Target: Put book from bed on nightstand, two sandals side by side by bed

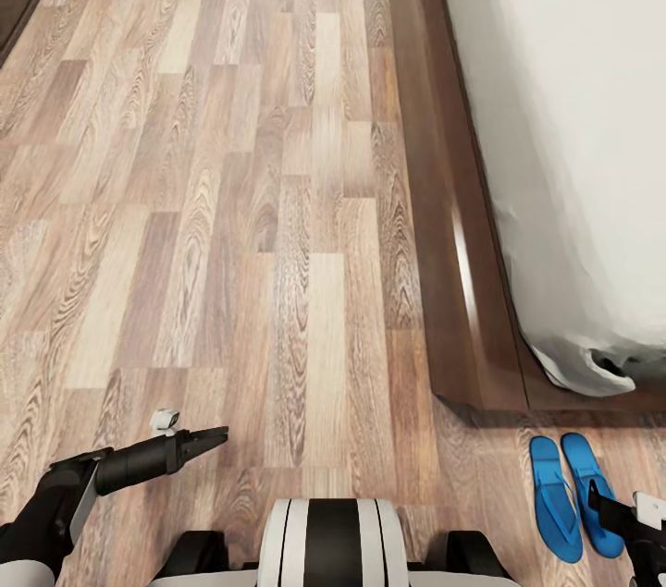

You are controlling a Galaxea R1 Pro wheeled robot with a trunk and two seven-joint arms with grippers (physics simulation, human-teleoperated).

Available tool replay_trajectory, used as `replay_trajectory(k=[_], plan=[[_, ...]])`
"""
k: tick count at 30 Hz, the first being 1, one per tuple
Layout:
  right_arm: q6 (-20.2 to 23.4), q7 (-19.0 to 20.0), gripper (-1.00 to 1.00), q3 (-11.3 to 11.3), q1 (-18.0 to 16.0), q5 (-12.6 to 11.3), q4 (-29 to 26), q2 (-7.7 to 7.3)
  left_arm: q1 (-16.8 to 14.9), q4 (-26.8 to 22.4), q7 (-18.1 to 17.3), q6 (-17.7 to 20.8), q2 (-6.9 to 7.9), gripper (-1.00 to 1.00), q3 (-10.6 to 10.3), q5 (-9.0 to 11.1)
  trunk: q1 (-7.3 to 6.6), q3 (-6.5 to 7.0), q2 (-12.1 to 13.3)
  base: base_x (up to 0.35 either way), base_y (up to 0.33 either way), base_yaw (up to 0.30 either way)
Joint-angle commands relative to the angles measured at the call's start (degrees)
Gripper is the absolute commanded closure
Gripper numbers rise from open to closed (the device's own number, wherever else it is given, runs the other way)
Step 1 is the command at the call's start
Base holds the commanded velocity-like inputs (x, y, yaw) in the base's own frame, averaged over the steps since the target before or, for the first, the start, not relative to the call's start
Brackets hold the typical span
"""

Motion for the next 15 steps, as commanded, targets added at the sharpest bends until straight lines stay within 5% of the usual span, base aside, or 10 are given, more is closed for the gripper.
replay_trajectory(k=[1, 15], plan=[[-0.16, -0.17, -1.0, -0.04, -0.03, 0.21, 0.05, 0.0, -0.01, 0.02, -0.22, 0.61, 0.0, -1.0, 0.02, -0.05, -0.03, 0.21, 0.01, 0.0, 0.0, 0.0], [0.49, 2.73, -1.0, -0.47, 0.21, -0.27, -0.74, -0.49, -0.01, 0.23, 0.93, 0.35, -0.07, -1.0, -0.01, -0.37, -0.39, 3.31, 0.19, 0.0, 0.0, 0.0]])
